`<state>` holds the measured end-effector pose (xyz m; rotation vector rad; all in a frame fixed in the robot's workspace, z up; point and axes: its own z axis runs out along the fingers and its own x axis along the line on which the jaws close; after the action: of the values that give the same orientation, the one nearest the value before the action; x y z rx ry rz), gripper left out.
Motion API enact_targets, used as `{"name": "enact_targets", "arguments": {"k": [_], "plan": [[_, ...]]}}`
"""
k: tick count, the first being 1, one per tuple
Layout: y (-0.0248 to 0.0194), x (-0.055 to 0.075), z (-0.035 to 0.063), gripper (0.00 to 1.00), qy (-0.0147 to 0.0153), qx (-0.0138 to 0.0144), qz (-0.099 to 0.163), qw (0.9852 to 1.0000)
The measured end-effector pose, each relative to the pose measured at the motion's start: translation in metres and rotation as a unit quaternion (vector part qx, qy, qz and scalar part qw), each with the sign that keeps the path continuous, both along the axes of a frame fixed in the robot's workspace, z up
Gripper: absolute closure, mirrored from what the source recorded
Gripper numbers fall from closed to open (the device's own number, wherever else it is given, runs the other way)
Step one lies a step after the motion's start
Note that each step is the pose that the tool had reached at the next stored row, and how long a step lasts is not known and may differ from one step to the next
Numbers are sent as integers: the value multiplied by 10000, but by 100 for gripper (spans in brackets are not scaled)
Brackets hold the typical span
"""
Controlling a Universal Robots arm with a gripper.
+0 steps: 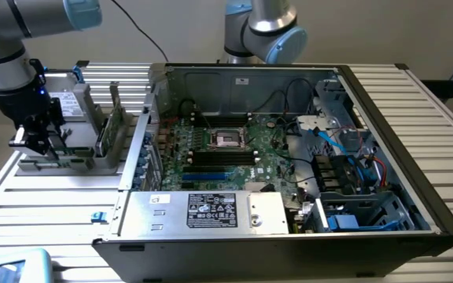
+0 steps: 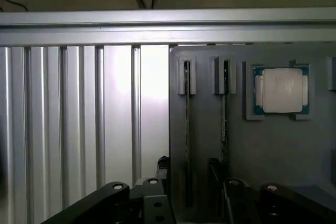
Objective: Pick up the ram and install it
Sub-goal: 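Pick up the ram and move it above insertion slot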
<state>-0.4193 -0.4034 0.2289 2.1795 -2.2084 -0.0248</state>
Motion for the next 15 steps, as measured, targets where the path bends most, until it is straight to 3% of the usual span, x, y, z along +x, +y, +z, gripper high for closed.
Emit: {"name": "enact_targets", "arguments": {"k": [10, 15], "plan": [[-1, 0, -181, 57, 0, 0, 0, 10000], [-1, -22, -222, 57, -3, 0, 1, 10000]]}}
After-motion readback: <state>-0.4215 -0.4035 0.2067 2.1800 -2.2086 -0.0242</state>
